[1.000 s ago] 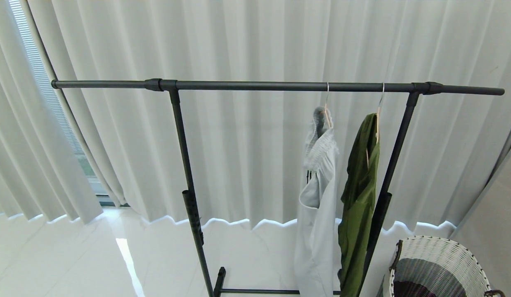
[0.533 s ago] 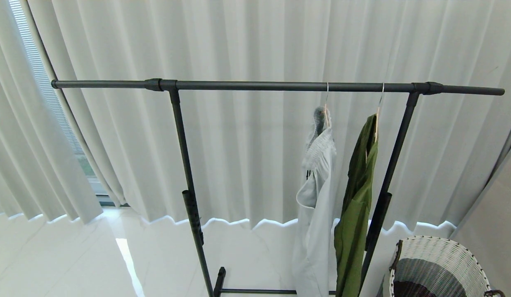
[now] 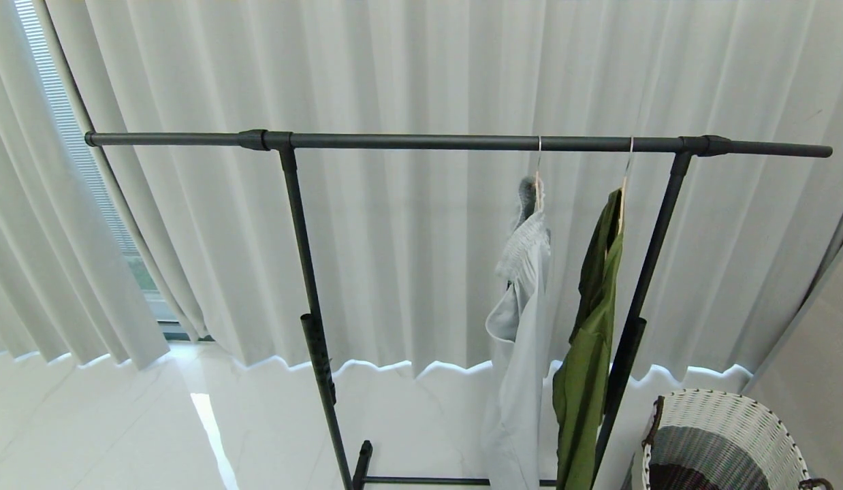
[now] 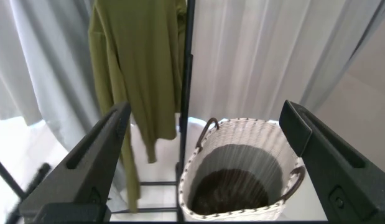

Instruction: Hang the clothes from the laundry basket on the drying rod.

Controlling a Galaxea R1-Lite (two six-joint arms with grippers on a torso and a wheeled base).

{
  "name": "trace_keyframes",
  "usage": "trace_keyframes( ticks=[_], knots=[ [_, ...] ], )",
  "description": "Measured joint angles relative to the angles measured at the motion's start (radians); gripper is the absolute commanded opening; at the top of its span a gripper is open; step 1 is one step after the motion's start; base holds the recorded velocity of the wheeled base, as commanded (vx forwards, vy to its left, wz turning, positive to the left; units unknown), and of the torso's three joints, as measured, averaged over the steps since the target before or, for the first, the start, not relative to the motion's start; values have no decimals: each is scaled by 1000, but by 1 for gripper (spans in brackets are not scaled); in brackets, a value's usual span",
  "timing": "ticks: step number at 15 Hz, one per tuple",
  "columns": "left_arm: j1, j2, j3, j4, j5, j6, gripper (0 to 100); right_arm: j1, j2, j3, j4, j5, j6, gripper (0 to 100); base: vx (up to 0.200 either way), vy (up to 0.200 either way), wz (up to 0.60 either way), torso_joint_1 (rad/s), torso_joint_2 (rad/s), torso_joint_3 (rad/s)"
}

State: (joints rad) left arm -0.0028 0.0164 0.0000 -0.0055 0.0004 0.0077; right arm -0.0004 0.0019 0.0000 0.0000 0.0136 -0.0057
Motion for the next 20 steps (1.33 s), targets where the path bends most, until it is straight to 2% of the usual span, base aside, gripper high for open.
trace_keyframes(
  ticks=[20],
  knots=[
    [1,-14,0,0,1,0,100,0,-1,0,0,0,4,100,0,0,0,0,0,0]
  ],
)
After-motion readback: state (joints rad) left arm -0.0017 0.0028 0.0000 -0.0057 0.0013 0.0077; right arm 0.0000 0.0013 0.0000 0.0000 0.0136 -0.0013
